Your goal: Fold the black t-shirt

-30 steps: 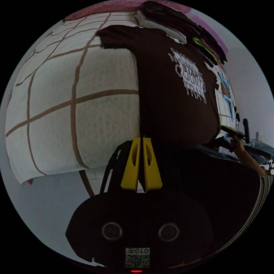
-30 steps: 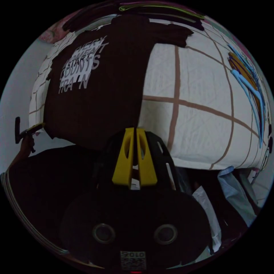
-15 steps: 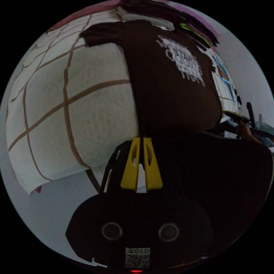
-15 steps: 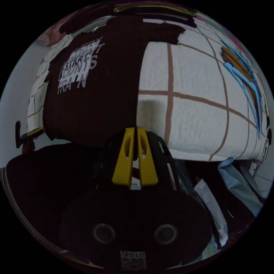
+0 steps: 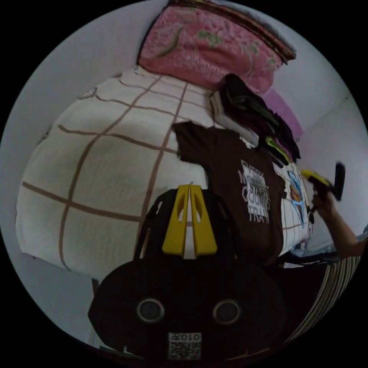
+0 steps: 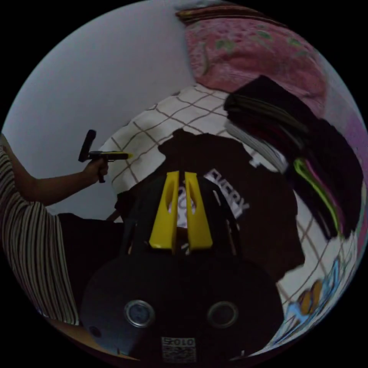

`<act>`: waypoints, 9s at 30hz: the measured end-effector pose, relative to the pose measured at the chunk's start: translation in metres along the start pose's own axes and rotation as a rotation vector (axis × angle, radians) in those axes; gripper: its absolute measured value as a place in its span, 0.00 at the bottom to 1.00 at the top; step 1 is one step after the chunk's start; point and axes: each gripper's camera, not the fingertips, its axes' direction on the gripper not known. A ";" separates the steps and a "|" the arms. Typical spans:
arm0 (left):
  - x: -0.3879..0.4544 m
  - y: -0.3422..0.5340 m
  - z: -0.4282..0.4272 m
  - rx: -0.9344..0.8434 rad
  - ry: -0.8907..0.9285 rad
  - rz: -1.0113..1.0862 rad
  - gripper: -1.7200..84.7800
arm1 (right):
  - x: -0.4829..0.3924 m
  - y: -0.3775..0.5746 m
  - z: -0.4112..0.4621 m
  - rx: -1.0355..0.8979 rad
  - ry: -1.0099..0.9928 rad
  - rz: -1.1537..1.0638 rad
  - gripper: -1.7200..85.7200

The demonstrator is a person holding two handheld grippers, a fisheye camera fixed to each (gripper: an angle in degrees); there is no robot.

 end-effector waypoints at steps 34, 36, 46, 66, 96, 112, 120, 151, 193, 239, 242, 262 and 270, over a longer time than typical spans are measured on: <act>-0.016 -0.097 0.059 -0.058 -0.054 -0.089 0.08 | -0.135 -0.645 0.137 -0.614 0.017 -0.654 0.10; -0.011 -0.097 0.061 -0.057 -0.052 -0.099 0.07 | -0.135 -0.656 0.144 -0.657 0.007 -0.645 0.10; 0.037 -0.103 0.055 -0.050 -0.092 -0.010 0.02 | -0.127 -0.667 0.067 -0.422 -0.024 -0.738 0.04; 0.225 -0.080 0.085 -0.036 -0.206 0.484 0.06 | -0.002 -0.460 0.021 -0.305 -0.029 -0.551 0.03; 0.465 -0.024 0.181 -0.070 -0.488 1.231 0.06 | 0.200 -0.237 0.062 -0.189 -0.220 -0.257 0.03; 0.500 -0.071 0.240 -0.232 -0.224 0.982 0.02 | 0.265 -0.058 0.117 -0.297 -0.074 -0.217 0.06; 0.517 -0.088 0.247 -0.212 -0.103 0.830 0.02 | 0.301 0.073 0.107 -0.179 -0.088 -0.069 0.08; 0.987 -0.225 0.499 -0.100 0.112 1.475 0.10 | 0.360 0.688 0.092 0.315 0.334 1.027 0.15; 0.972 -0.274 0.632 -0.087 0.200 1.430 0.02 | 0.218 0.673 0.211 -0.091 0.651 0.124 0.04; 1.070 -0.374 0.748 -0.290 0.078 1.401 0.05 | 0.373 0.754 0.199 0.171 0.207 0.824 0.04; 1.062 -0.365 0.765 -0.339 -0.048 1.410 0.06 | 0.375 0.745 0.200 0.117 0.267 0.780 0.04; 0.940 -0.360 0.695 -0.380 0.011 1.051 0.09 | 0.365 0.675 0.145 0.160 0.321 0.574 0.09; 0.888 -0.365 0.699 -0.482 0.052 0.927 0.04 | 0.367 0.621 0.171 -0.096 0.483 0.407 0.10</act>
